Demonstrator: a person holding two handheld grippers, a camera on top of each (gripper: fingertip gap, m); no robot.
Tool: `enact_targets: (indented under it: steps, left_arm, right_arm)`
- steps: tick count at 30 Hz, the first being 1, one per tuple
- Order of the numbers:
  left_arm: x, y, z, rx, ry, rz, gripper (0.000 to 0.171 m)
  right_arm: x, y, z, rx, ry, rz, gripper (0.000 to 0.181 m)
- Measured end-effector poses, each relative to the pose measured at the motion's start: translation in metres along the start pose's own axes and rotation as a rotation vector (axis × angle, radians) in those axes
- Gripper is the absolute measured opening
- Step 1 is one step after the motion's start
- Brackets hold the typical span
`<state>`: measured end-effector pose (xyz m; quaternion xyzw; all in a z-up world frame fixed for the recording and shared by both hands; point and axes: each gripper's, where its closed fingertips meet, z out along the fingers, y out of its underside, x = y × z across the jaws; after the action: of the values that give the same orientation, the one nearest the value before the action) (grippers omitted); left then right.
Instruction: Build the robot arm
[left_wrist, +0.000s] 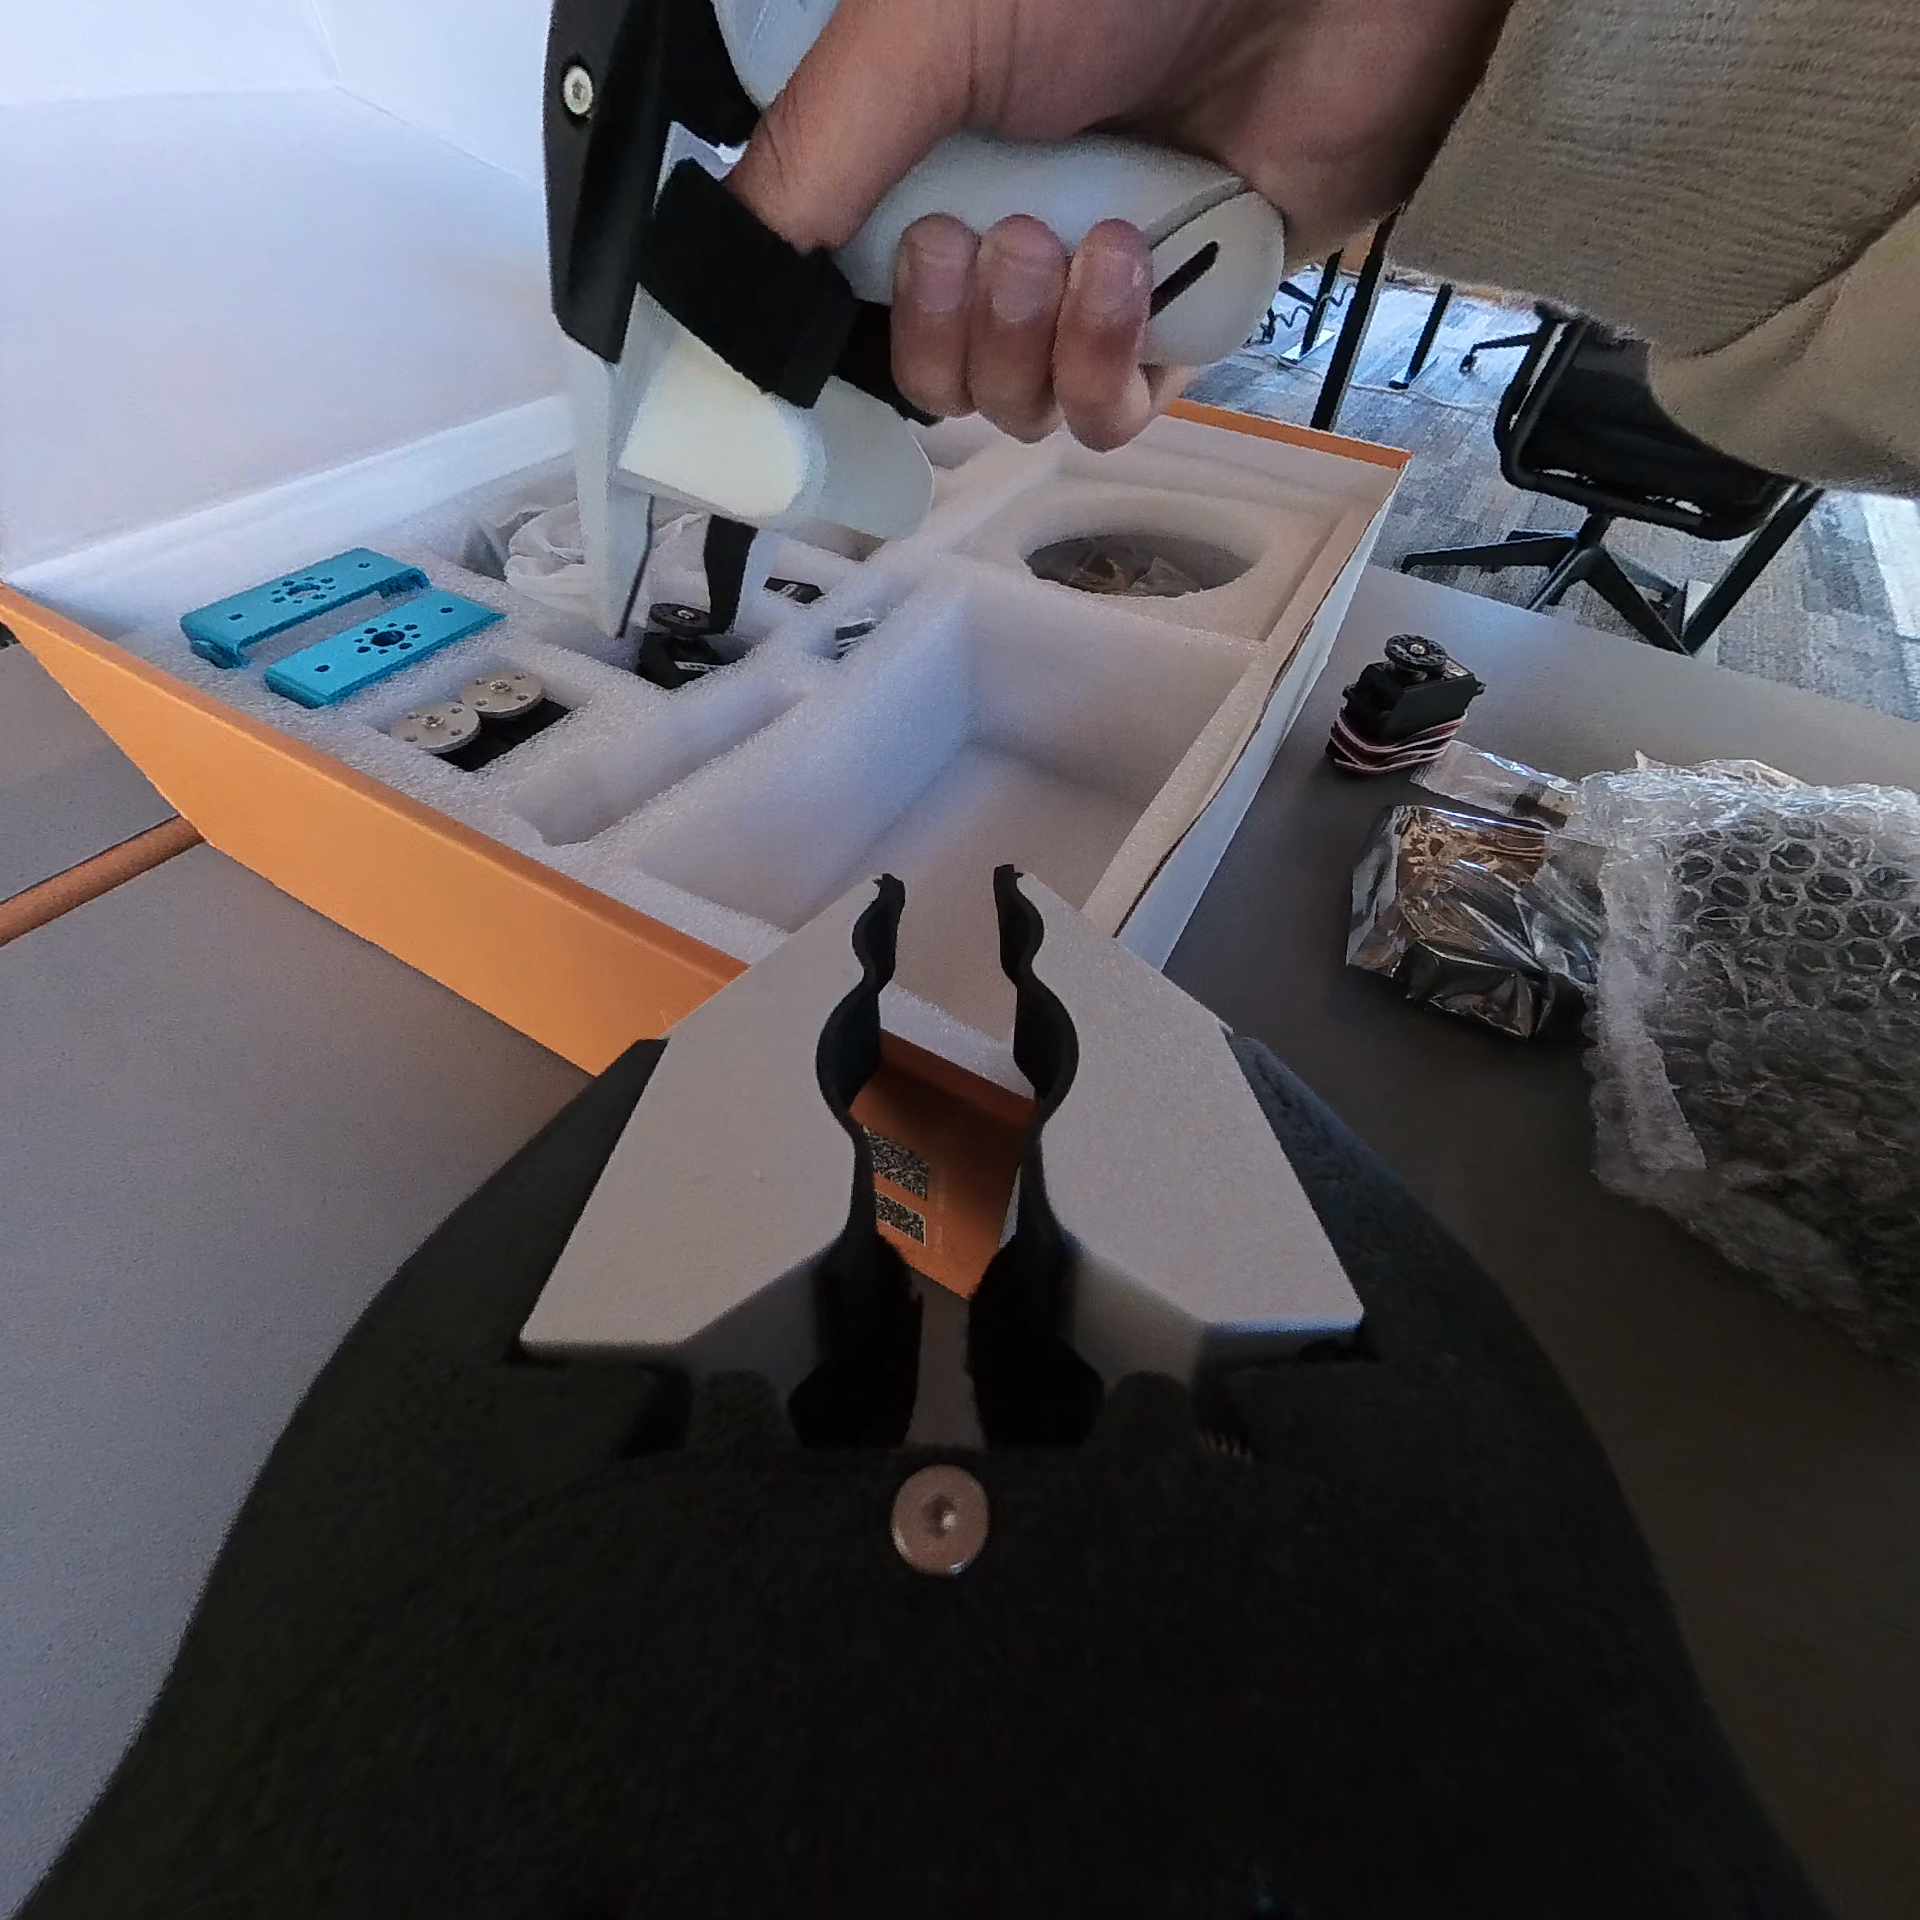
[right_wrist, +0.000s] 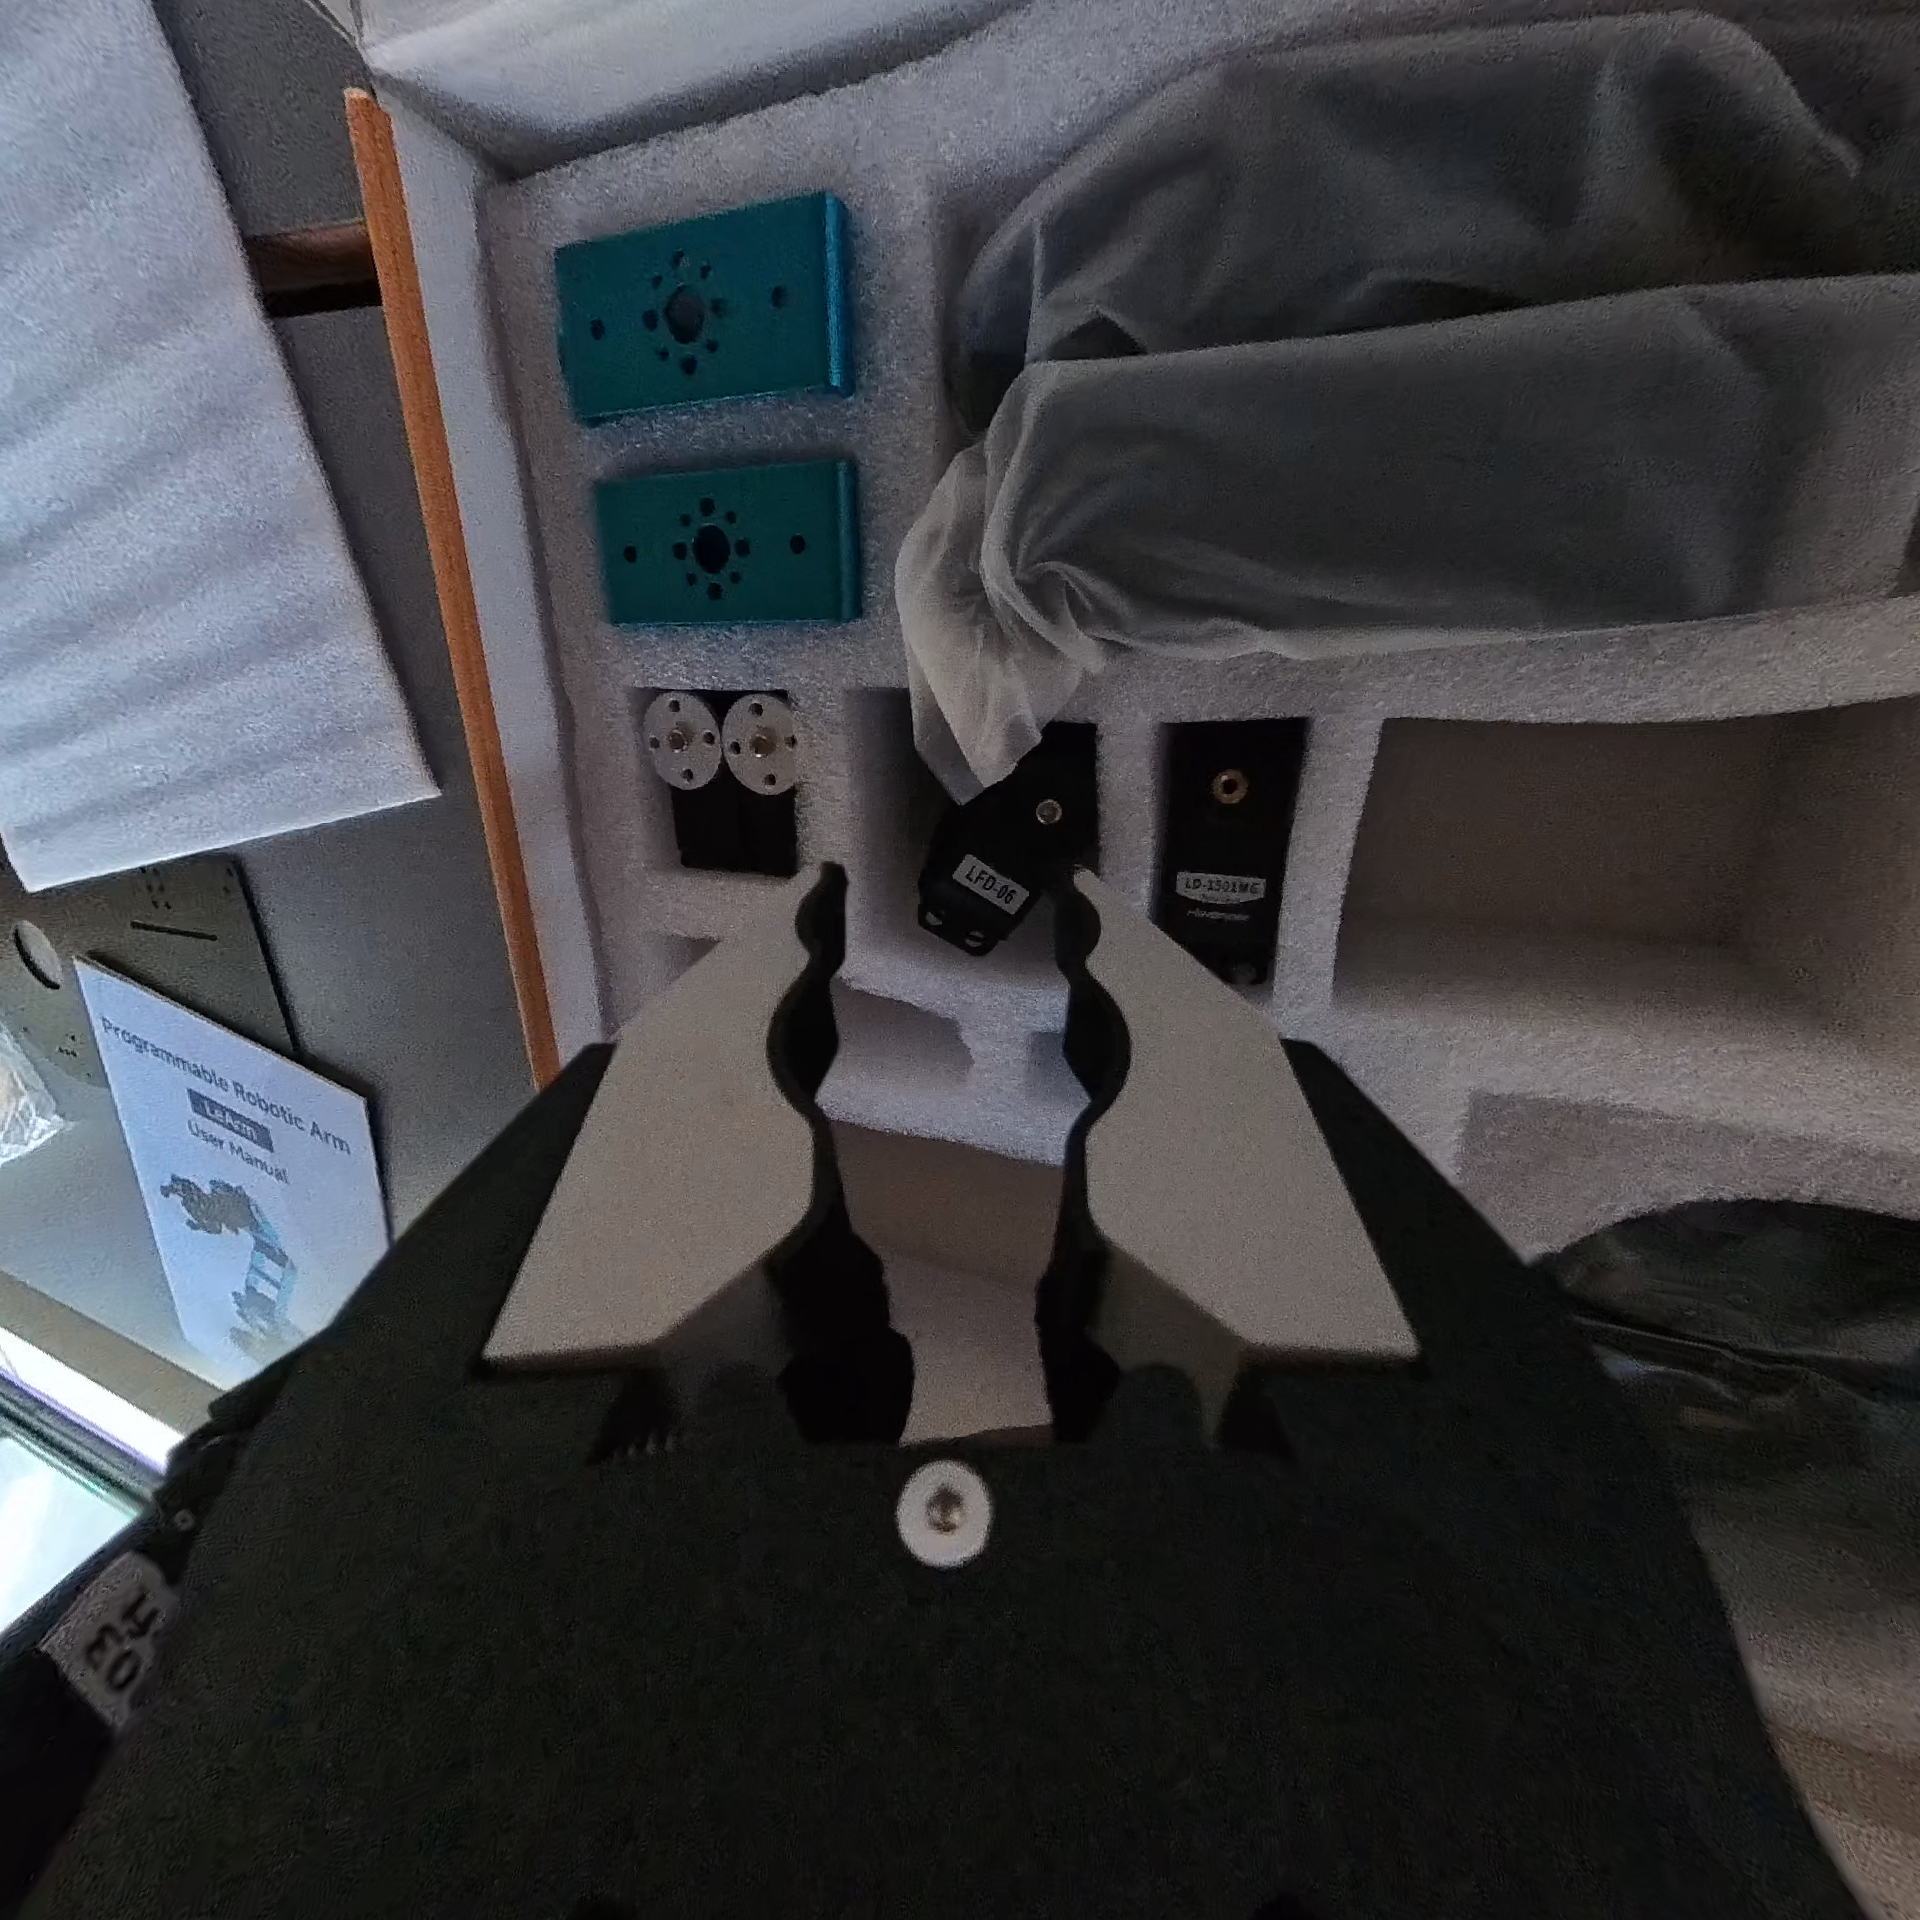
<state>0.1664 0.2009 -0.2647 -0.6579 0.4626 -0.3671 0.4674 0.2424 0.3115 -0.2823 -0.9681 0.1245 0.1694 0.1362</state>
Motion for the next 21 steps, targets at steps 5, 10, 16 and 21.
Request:
enact_targets:
  steps: [5, 10, 16, 21]
  left_arm:
    - [0.0, -0.001, 0.0, 0.004, 0.006, -0.008, 0.018]
    - [0.0, -0.001, 0.0, 0.007, 0.018, -0.026, 0.018]
    - [0.003, 0.0, -0.002, 0.004, 0.016, -0.008, 0.018]
    - [0.004, 0.0, -0.003, 0.009, 0.016, -0.013, 0.017]
  right_arm:
    - [0.006, 0.007, -0.001, -0.017, 0.093, 0.052, 0.034]
    - [0.005, 0.002, 0.011, 0.011, 0.164, 0.131, 0.033]
    - [0.013, -0.003, 0.029, 0.002, 0.27, 0.186, 0.024]
    - [0.002, 0.0, 0.014, 0.002, 0.205, 0.128, 0.021]
